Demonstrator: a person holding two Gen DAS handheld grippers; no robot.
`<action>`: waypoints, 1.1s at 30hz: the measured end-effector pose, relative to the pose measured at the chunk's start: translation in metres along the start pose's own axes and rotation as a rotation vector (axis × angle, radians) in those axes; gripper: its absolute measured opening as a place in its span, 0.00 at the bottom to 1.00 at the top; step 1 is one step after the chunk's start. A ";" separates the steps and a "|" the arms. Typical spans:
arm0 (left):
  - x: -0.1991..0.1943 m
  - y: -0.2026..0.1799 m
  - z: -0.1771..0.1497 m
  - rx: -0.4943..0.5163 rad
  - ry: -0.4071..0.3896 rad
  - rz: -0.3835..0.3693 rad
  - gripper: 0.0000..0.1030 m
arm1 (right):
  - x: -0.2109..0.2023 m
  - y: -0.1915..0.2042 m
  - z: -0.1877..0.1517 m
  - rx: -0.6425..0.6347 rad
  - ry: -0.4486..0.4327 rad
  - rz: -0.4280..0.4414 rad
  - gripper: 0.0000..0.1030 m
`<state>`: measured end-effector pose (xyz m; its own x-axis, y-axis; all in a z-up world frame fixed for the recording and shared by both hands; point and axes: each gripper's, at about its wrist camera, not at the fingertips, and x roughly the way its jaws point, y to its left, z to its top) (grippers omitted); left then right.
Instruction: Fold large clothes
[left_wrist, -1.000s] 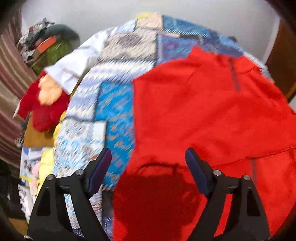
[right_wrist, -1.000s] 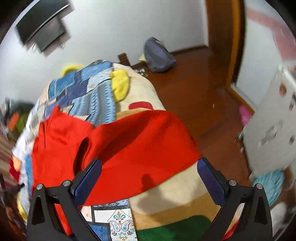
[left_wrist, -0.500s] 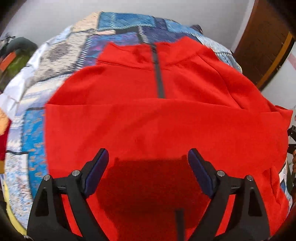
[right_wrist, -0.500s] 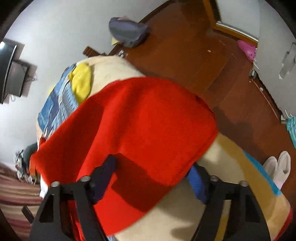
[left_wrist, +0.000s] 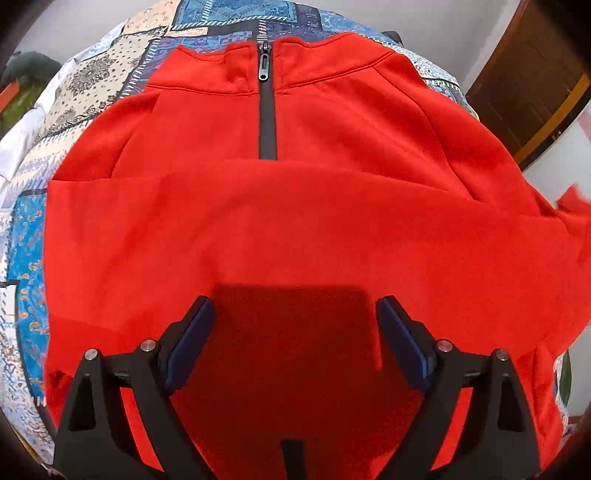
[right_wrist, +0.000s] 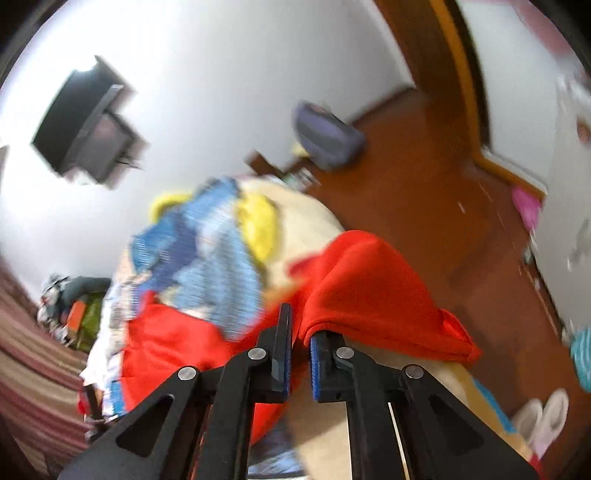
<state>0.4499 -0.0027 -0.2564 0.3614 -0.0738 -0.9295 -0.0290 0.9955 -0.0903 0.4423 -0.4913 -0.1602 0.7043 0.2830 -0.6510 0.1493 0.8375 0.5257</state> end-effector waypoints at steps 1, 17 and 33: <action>-0.003 0.000 -0.002 0.009 -0.004 0.012 0.88 | -0.015 0.014 0.003 -0.030 -0.026 0.019 0.05; -0.128 0.085 -0.051 -0.013 -0.225 0.051 0.88 | 0.029 0.261 -0.094 -0.433 0.162 0.213 0.05; -0.115 0.104 -0.105 0.027 -0.159 0.075 0.87 | 0.122 0.239 -0.197 -0.526 0.595 -0.026 0.06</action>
<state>0.3070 0.1034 -0.1962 0.5019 0.0095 -0.8649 -0.0376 0.9992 -0.0109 0.4272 -0.1645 -0.2225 0.1935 0.3383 -0.9209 -0.2912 0.9162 0.2754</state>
